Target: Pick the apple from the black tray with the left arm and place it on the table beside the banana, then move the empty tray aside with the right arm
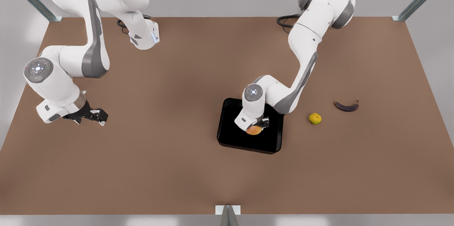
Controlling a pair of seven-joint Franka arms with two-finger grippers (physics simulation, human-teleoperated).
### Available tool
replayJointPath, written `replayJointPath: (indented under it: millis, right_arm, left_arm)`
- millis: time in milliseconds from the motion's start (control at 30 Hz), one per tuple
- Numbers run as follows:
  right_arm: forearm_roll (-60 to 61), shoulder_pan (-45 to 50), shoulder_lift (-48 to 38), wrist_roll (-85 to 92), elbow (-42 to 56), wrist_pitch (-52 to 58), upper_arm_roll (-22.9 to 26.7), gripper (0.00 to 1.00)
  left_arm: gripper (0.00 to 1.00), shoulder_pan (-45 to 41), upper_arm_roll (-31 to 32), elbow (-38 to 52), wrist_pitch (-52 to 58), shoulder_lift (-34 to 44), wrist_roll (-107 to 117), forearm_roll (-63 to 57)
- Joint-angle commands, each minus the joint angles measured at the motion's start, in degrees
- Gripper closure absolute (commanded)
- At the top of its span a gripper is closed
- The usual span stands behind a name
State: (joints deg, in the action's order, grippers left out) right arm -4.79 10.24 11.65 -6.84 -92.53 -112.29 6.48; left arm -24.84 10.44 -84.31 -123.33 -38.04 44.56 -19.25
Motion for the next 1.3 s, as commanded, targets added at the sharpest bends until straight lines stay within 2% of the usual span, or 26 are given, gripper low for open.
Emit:
replayJointPath:
  millis: [0, 100, 233, 367, 400, 433, 533, 567, 600, 667, 733, 767, 800, 833, 900, 1067, 1267]
  right_arm:
    - [0.3, 4.0, 0.1, -13.3, 1.5, 2.3, 0.0, 0.0]
    - [2.9, 10.5, 3.7, -29.7, 7.0, 4.7, -1.0, 0.0]
    - [6.5, 16.8, 9.8, -30.8, 12.7, 5.2, -1.2, 0.0]
    - [7.0, 23.6, 14.5, -48.4, 14.3, -2.8, -3.1, 0.0]
    - [8.2, 23.6, 14.7, -50.6, 14.4, -4.3, -4.6, 0.0]
    - [8.5, 23.7, 16.2, -53.4, 16.4, -4.3, -4.9, 0.0]
    - [8.6, 25.6, 20.6, -59.3, 18.5, -4.4, -4.9, 0.0]
    - [8.6, 26.2, 21.9, -61.1, 18.7, -6.0, -4.9, 0.01]
    - [8.7, 26.6, 22.9, -62.9, 18.7, -7.7, -4.9, 0.01]
    - [9.8, 26.9, 23.2, -62.9, 19.2, -7.7, -5.9, 0.0]
    - [9.7, 27.6, 25.0, -62.5, 19.1, -7.8, -6.0, 0.01]
    - [9.4, 28.3, 26.2, -62.2, 19.1, -7.8, -6.0, 0.01]
    - [9.2, 28.4, 26.9, -62.2, 18.9, -7.8, -6.0, 0.02]
    - [9.3, 28.4, 28.1, -62.2, 18.8, -7.8, -6.0, 0.02]
    - [9.4, 28.4, 29.4, -62.2, 18.6, -11.3, -6.0, 0.01]
    - [9.4, 28.4, 32.9, -60.8, 18.6, -11.6, -6.0, 0.01]
    - [9.5, 29.1, 35.5, -58.6, 18.6, -12.6, -7.4, 0.02]
  left_arm:
    - [0.09, 2.9, 0.0, -2.2, 9.1, 3.1, -14.8, 2.0]
    - [0.09, 16.2, -0.1, -5.3, 7.8, 6.8, -38.7, 5.3]
    - [0.08, 30.2, -0.1, -11.0, -6.6, 3.5, -58.4, 5.3]
    - [0.07, 32.7, -0.2, -16.2, -12.1, 0.7, -59.1, 5.2]
    - [0.04, 33.2, -0.2, -16.2, -12.9, -0.5, -59.1, 5.1]
    - [0.0, 33.6, -0.2, -16.2, -13.6, -1.1, -59.3, 5.1]
    - [0.0, 34.2, -0.2, -16.0, -14.6, -2.0, -59.3, 5.1]
    - [0.0, 34.2, -0.2, -15.5, -14.1, -1.4, -58.9, 5.3]
    - [0.0, 33.8, 0.2, -13.2, -7.4, 4.1, -56.3, 7.7]
    - [0.0, 33.7, 4.7, 8.7, 24.4, 7.2, -51.6, 12.3]
    - [0.0, 33.9, 6.3, 8.3, 33.5, 15.4, -42.3, 17.1]
    - [0.0, 35.9, 6.0, -15.7, 16.4, 32.9, -44.5, 17.0]
    - [0.0, 35.9, 6.2, -18.8, 13.7, 34.5, -44.7, 16.7]
    - [0.0, 36.3, 6.1, -12.0, 18.2, 29.5, -44.9, 16.8]
    - [0.0, 36.5, 6.0, -11.8, 17.8, 29.2, -45.0, 16.8]
    - [0.0, 40.5, 5.8, -9.3, 17.9, 28.1, -44.8, 17.8]
    - [0.0, 40.0, 6.0, -9.3, 18.4, 28.1, -44.7, 17.6]
